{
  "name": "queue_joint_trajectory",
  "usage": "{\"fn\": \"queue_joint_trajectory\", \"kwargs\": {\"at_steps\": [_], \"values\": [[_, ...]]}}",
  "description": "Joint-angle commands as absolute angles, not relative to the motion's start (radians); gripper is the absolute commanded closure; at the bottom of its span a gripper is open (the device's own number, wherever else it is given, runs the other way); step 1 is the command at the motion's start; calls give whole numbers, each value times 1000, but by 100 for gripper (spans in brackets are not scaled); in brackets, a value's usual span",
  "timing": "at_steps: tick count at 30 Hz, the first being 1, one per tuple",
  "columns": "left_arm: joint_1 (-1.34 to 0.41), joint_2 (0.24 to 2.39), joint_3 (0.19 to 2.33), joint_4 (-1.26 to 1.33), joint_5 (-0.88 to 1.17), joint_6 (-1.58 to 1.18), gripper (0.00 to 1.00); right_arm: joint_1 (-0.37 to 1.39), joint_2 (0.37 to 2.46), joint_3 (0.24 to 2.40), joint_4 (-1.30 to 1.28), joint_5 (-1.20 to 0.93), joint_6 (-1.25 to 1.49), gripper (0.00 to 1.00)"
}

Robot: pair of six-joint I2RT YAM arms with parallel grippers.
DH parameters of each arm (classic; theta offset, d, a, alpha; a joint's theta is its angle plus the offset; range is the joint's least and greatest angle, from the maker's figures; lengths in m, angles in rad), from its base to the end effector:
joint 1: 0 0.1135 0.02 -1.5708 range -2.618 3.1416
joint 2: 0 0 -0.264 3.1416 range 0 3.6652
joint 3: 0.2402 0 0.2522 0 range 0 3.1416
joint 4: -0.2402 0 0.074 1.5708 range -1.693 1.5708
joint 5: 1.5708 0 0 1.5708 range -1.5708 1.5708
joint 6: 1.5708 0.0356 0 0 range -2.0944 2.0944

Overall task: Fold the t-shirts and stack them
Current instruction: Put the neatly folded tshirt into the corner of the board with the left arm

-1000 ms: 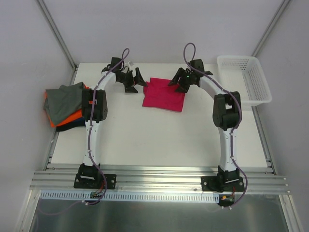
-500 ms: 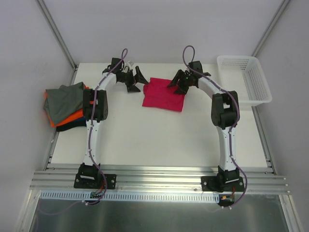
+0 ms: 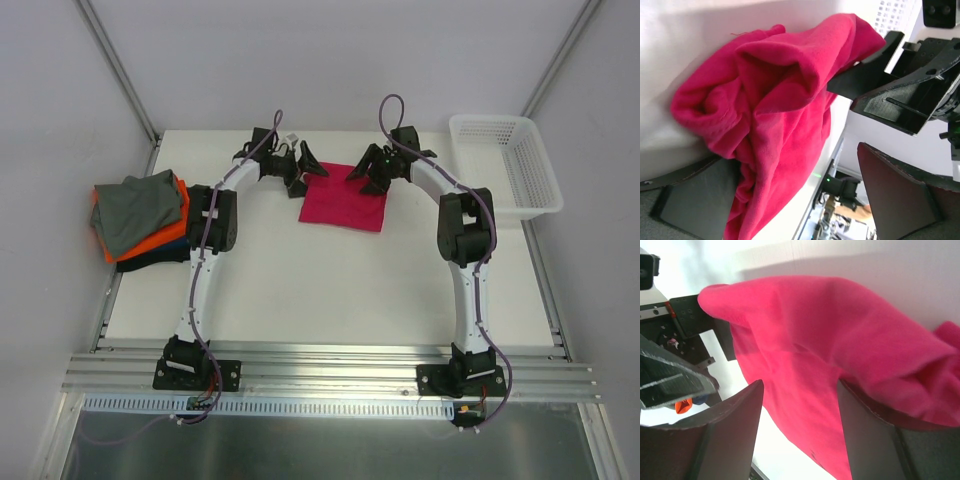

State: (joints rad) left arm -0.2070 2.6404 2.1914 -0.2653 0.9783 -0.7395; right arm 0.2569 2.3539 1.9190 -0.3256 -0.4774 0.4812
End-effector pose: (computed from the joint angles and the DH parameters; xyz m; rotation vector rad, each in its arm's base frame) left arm 0.5510 -0.1459 0.1266 -0.0669 2.3981 -1.5896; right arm 0.5086 0.1505 0.1790 0.0197 2.4087 0.9144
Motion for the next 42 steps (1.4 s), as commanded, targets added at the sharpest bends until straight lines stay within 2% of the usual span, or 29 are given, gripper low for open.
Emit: {"fn": "queue_joint_trajectory", "kwargs": {"at_steps": [1, 4, 5, 8, 12, 16, 18, 22, 24, 33, 42], "values": [[-248, 2717, 2148, -285, 951, -773, 1, 256, 2321, 1913, -302, -485, 491, 36], [-262, 2714, 2126, -267, 960, -775, 4, 258, 2315, 1907, -301, -486, 495, 36], [-264, 2706, 2126, -267, 957, -772, 21, 261, 2312, 1907, -299, -488, 494, 36], [-262, 2688, 2123, -264, 954, -775, 45, 261, 2312, 1905, -296, -488, 498, 36], [-264, 2674, 2105, -265, 956, -779, 51, 264, 2310, 1898, -291, -491, 502, 36], [-267, 2669, 2083, -262, 960, -778, 69, 264, 2306, 1891, -285, -492, 503, 36], [-267, 2666, 2082, -262, 960, -776, 73, 262, 2304, 1885, -285, -492, 500, 36], [-273, 2661, 2082, -261, 959, -765, 97, 261, 2293, 1873, -284, -495, 502, 36], [-273, 2651, 2082, -262, 951, -750, 100, 256, 2281, 1871, -284, -492, 492, 36], [-238, 2510, 2118, -474, 825, -511, 100, 193, 2145, 1881, -314, -453, 345, 36], [-138, 2281, 2003, -663, 739, -319, 100, 135, 2068, 1864, -356, -420, 253, 35]]}}
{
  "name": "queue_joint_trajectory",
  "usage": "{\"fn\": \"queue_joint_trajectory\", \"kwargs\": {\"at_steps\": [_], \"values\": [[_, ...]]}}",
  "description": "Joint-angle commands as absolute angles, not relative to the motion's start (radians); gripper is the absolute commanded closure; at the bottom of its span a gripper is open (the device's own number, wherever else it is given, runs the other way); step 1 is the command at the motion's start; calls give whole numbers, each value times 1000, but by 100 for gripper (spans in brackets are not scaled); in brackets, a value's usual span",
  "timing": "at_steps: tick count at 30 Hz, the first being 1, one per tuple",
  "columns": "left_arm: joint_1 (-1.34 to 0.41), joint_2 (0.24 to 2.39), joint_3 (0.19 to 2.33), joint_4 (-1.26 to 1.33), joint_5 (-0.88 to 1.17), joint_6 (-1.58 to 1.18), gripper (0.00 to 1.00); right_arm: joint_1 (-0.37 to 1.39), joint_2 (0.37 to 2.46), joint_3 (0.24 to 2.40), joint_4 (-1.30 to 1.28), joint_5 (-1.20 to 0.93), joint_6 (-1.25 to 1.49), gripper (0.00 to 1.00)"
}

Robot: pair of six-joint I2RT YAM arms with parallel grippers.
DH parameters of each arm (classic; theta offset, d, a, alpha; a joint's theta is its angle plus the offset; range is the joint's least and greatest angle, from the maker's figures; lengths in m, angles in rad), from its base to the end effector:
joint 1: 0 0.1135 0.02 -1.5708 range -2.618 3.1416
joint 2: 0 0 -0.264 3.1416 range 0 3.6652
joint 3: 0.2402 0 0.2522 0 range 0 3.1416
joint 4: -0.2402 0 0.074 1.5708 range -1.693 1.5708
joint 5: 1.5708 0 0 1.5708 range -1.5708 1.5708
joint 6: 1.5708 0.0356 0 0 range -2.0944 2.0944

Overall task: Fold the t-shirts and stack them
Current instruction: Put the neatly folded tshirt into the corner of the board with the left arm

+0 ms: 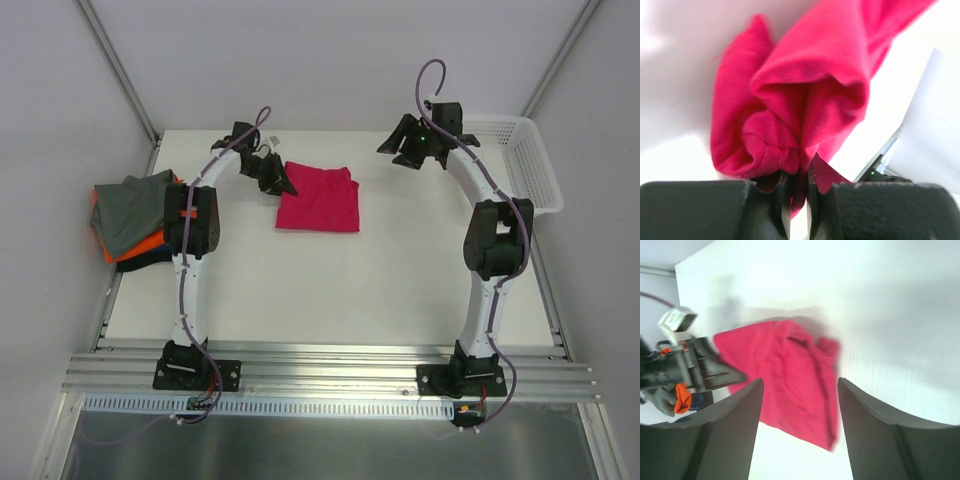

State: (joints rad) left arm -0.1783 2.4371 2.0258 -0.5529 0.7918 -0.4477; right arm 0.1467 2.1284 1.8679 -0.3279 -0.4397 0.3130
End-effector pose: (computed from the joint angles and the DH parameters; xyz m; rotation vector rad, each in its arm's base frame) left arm 0.5133 -0.1182 0.1602 -0.0118 2.5529 -1.2506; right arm 0.4926 0.0881 0.2734 -0.0783 2.1866 0.7375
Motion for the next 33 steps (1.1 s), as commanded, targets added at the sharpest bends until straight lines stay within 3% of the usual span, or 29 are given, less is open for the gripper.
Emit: {"fn": "queue_joint_trajectory", "kwargs": {"at_steps": [1, 13, 22, 33], "values": [[-129, 2252, 1982, -676, 735, -304, 100, 133, 2066, 1864, -359, -420, 249, 35], [-132, 2191, 1878, -736, 669, -215, 100, 181, 2190, 1718, -333, -606, 480, 34], [-121, 2171, 1833, -765, 652, -201, 100, 281, 2399, 1890, -284, -634, 532, 34], [-120, 2214, 1881, -772, 657, -221, 100, 337, 2364, 1842, -276, -626, 555, 34]]}}
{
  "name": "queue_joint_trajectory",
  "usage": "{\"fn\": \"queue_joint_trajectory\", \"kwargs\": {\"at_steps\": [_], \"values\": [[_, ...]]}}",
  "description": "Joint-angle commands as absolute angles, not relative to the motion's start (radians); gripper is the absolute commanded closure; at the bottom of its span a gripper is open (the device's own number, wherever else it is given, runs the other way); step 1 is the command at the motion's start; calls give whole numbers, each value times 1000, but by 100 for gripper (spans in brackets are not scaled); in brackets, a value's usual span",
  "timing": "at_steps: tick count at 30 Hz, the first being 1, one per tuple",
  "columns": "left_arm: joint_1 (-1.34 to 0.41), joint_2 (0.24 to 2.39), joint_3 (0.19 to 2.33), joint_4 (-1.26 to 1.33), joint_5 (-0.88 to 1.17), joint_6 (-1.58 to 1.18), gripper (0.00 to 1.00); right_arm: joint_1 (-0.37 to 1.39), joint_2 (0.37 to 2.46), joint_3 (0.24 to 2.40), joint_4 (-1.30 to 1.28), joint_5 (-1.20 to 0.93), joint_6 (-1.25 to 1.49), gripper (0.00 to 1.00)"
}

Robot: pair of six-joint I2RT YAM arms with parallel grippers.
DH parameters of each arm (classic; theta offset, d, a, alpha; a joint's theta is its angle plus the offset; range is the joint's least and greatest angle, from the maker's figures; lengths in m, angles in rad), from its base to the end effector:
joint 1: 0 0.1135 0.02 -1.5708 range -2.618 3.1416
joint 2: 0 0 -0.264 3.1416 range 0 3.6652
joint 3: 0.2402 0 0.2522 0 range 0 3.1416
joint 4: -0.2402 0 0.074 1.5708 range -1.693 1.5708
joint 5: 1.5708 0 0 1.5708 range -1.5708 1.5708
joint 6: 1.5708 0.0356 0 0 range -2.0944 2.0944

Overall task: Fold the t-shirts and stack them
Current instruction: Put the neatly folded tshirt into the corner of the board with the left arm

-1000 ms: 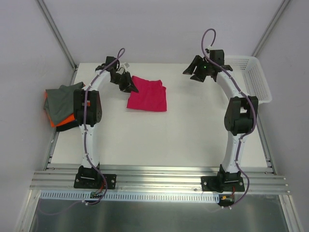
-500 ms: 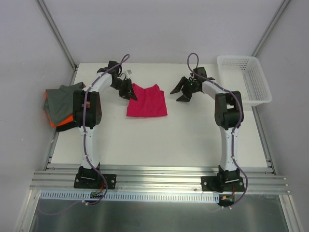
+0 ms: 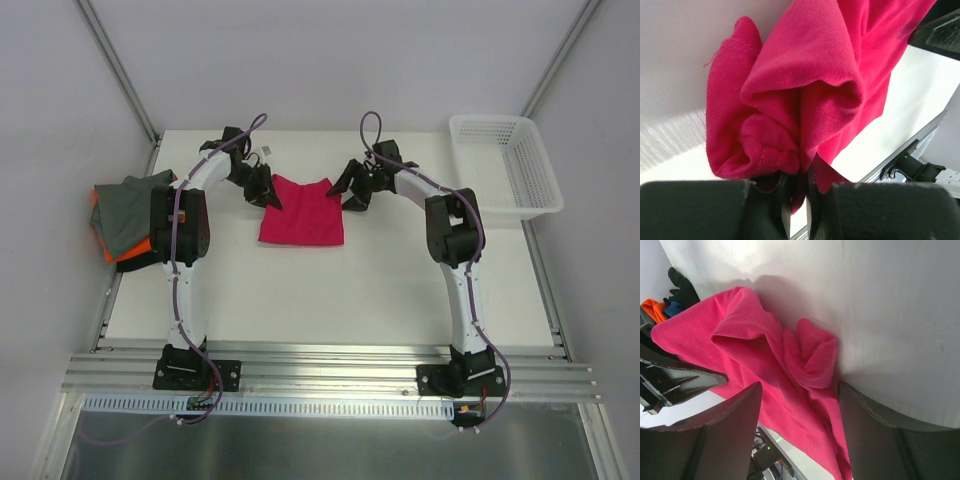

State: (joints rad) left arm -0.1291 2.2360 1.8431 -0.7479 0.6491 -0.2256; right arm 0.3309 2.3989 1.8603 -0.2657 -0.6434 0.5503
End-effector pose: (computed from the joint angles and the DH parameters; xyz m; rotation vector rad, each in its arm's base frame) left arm 0.4682 -0.0825 0.1898 0.0672 2.6755 -0.9868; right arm 0.4911 0.1913 0.1441 -0.0594 2.4866 1.1670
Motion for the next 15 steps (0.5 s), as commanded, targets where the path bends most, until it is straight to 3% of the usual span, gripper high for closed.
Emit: {"fn": "queue_joint_trajectory", "kwargs": {"at_steps": [1, 8, 13, 15], "values": [[-120, 2217, 1881, -772, 658, -224, 100, 341, 2355, 1836, -279, -621, 551, 34], [-112, 2232, 1902, -772, 660, -227, 100, 360, 2318, 1755, -275, -626, 552, 37], [-110, 2226, 1901, -778, 644, -221, 100, 391, 2341, 1750, -247, -650, 560, 60], [-110, 2220, 1891, -779, 641, -218, 100, 406, 2350, 1755, -215, -669, 569, 62]]}}
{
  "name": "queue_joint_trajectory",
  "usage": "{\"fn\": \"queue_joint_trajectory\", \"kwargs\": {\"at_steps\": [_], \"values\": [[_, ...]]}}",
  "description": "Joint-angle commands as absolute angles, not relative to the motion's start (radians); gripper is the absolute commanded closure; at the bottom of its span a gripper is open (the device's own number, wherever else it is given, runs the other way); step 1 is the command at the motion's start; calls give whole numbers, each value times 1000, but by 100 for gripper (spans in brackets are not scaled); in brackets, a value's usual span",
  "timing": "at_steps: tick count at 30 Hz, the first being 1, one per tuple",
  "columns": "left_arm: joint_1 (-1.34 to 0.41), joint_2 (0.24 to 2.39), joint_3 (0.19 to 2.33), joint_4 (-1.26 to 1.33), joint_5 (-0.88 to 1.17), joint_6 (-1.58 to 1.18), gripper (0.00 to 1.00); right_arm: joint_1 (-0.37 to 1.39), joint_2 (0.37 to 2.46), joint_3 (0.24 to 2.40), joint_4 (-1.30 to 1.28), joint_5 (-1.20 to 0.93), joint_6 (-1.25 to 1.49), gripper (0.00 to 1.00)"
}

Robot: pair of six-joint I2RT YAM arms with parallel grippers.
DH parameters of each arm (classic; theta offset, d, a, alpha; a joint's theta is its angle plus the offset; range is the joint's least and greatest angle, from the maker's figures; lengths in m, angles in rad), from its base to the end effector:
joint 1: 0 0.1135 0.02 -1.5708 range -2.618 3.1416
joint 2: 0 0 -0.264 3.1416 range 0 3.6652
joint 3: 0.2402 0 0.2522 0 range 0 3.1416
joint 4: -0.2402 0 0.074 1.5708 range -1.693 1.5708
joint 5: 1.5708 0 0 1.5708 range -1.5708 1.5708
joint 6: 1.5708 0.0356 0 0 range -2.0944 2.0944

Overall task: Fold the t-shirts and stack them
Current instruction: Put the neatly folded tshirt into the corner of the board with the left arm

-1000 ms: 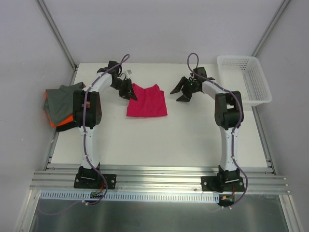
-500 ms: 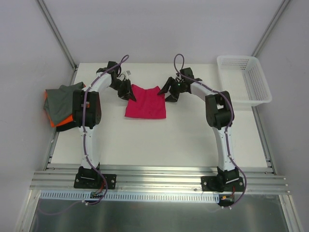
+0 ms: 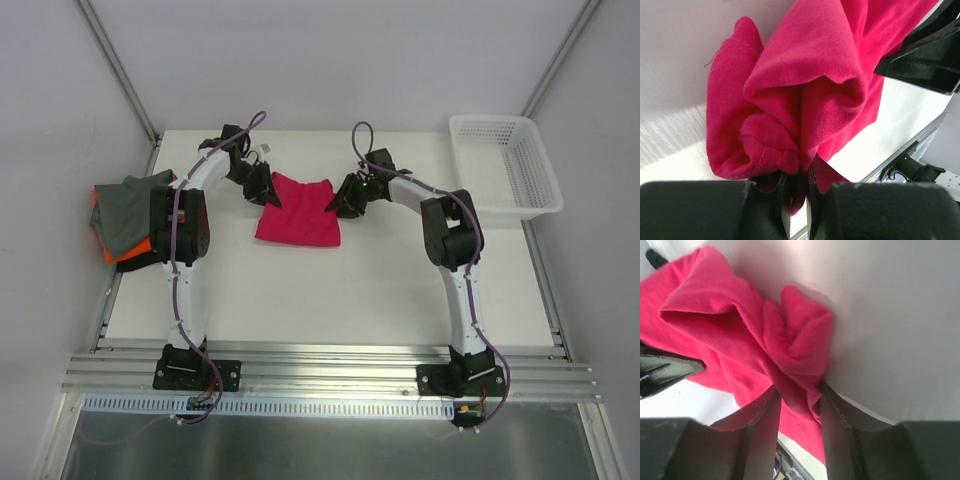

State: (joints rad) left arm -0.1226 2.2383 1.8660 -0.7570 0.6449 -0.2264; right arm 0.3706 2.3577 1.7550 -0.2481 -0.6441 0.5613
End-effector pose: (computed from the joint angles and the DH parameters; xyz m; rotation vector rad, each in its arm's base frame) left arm 0.4710 -0.0796 0.1950 0.0611 2.6643 -0.9780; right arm 0.4679 0.2048 0.1334 -0.0754 2.5475 1.1814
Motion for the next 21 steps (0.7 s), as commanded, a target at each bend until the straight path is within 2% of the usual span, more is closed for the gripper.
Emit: {"fn": "queue_joint_trajectory", "kwargs": {"at_steps": [1, 3, 6, 7, 8, 14, 21], "values": [[-110, 2215, 1888, -779, 641, -216, 100, 414, 2361, 1767, -206, -670, 575, 64], [-110, 2207, 1875, -781, 634, -215, 100, 428, 2373, 1781, -195, -679, 577, 67], [-110, 2197, 1868, -788, 620, -206, 100, 443, 2384, 1798, -158, -695, 581, 80], [-110, 2192, 1868, -792, 606, -204, 100, 445, 2382, 1799, -144, -695, 580, 92], [-110, 2184, 1867, -795, 592, -201, 100, 445, 2373, 1802, -144, -695, 578, 100], [-94, 2111, 1858, -819, 520, -166, 100, 436, 2304, 1809, -149, -681, 569, 100], [-57, 1961, 1838, -844, 446, -120, 100, 465, 2267, 1936, -155, -672, 551, 100]]}}
